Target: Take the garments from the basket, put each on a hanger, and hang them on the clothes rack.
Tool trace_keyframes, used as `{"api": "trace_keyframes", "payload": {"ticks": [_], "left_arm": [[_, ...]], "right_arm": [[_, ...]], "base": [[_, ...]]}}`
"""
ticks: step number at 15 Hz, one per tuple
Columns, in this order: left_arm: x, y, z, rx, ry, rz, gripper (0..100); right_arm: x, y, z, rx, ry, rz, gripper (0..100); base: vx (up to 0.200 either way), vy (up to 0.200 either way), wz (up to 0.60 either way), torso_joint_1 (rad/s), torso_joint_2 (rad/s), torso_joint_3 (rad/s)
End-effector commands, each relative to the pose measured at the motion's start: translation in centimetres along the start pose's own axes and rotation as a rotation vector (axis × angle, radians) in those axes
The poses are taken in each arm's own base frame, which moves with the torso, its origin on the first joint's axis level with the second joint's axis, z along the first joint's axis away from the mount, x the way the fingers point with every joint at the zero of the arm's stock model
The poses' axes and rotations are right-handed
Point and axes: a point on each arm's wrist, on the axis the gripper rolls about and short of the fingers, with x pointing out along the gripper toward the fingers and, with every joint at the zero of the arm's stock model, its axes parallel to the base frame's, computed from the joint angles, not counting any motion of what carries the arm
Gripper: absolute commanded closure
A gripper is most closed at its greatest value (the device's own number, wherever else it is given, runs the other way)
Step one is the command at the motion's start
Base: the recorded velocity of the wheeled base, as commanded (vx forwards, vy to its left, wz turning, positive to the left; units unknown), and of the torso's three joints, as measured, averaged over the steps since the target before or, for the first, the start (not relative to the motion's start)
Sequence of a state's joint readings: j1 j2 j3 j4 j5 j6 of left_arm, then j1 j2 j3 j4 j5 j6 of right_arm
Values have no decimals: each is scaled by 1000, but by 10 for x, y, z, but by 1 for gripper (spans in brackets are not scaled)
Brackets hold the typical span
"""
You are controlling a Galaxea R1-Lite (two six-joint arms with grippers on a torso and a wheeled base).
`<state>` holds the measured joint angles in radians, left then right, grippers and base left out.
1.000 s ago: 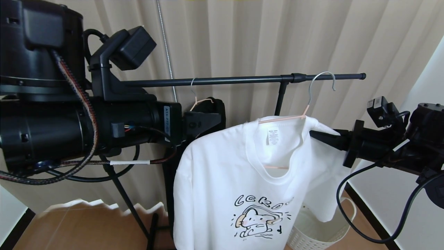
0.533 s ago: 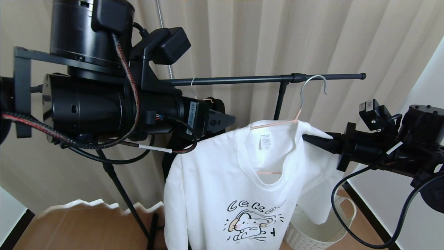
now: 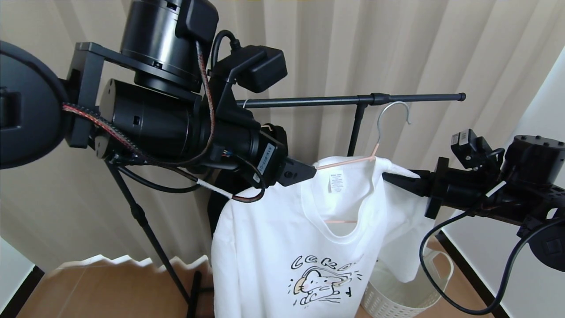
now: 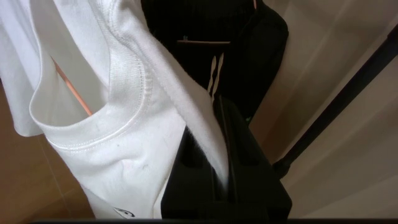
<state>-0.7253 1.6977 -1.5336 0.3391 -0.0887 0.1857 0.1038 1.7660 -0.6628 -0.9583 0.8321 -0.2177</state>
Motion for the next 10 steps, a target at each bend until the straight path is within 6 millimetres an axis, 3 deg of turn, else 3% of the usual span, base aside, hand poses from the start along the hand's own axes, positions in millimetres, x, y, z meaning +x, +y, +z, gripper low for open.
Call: {"api": "trace_keyframes", "payload": {"ticks": [1,10], "left_arm": [[8,0,0,45,23,-54,0],[41,-2,8,69,116,-118,0]], "right_arm": [[0,0,-1,3,2,2,100],[-4,3,6,-21,-12,-1,100]], "base": [[0,0,0,0,0,0],[0,0,0,0,0,0]]}}
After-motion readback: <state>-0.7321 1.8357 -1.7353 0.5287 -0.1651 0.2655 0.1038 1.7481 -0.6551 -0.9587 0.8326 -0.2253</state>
